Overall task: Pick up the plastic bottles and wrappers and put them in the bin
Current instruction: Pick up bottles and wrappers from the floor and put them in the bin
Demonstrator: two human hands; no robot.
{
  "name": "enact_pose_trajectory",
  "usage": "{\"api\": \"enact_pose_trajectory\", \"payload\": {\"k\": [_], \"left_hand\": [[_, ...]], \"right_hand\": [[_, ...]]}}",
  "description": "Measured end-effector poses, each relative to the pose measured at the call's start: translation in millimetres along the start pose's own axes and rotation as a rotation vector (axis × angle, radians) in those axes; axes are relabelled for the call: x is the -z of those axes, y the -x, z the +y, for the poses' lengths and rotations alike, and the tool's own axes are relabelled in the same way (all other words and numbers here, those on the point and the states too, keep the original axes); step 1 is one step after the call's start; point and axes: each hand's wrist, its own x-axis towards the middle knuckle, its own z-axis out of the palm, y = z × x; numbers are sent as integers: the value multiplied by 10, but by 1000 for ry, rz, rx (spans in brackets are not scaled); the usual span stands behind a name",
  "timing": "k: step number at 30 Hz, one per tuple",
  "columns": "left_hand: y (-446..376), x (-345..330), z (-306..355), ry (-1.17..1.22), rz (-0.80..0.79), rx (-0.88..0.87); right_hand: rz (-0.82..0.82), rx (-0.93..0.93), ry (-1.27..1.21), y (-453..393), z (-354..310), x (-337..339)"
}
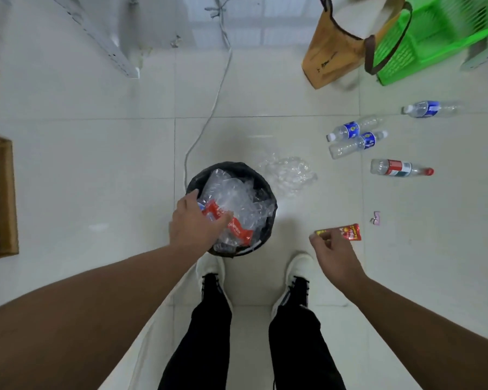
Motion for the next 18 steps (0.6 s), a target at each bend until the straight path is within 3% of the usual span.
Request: {"api": "enact_pose_trajectory", "payload": {"k": [10, 18], "left_hand": [[115, 492, -66, -116, -19, -275], [418, 141, 601, -137, -46, -372]], "right_hand": [[21, -27, -95, 335, -25, -128], [-11, -83, -66, 283, 432, 386]]}}
